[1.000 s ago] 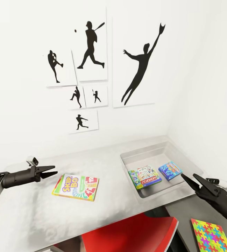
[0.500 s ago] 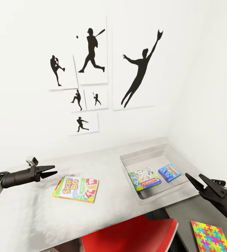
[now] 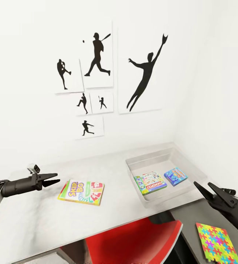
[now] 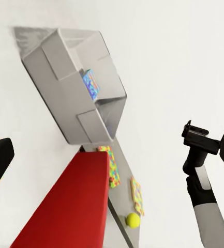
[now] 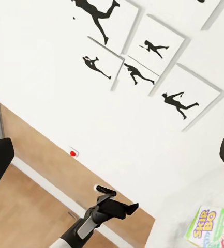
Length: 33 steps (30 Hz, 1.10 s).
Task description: Put all the toys in the child's room - the three board games (two on the bed and one on the table), the two jigsaw puzzles on the table, and the tennis ball on the table - inside the toy box on the table in the child's room.
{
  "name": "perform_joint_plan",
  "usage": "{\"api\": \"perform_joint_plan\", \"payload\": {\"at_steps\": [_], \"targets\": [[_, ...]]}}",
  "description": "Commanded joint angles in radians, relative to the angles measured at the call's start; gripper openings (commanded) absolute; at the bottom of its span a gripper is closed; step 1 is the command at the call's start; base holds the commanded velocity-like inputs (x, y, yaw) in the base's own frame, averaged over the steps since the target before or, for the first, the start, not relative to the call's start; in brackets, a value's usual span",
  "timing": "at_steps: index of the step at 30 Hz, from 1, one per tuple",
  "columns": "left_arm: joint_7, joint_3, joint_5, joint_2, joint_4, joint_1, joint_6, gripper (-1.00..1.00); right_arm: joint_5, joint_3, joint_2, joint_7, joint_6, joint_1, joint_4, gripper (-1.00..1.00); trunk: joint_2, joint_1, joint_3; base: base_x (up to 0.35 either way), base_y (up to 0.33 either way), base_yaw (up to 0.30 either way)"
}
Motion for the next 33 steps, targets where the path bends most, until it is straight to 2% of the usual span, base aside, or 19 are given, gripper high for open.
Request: {"api": "perform_joint_plan", "payload": {"at_steps": [1,21,33], "targets": [[-0.004,0.000,0.000,0.000,0.000,-0.001,0.011,1.00,-0.002,0.000,0.000,0.000,0.005,-0.001,0.000,1.00,-0.002,0.000,-0.002,-0.069,0.000,0.000],[-0.004,0.000,0.000,0.000,0.000,-0.001,0.011,1.00,0.004,-0.001,0.000,-0.016,0.001,-0.001,-0.001,1.00,-0.002,0.000,-0.002,-0.010,0.000,0.000],[-0.004,0.000,0.000,0.001,0.000,-0.001,0.011,1.00,0.007,-0.005,-0.008,-0.114,0.015,-0.002,-0.003,1.00,-0.002,0.000,-0.002,-0.092,0.000,0.000]]}}
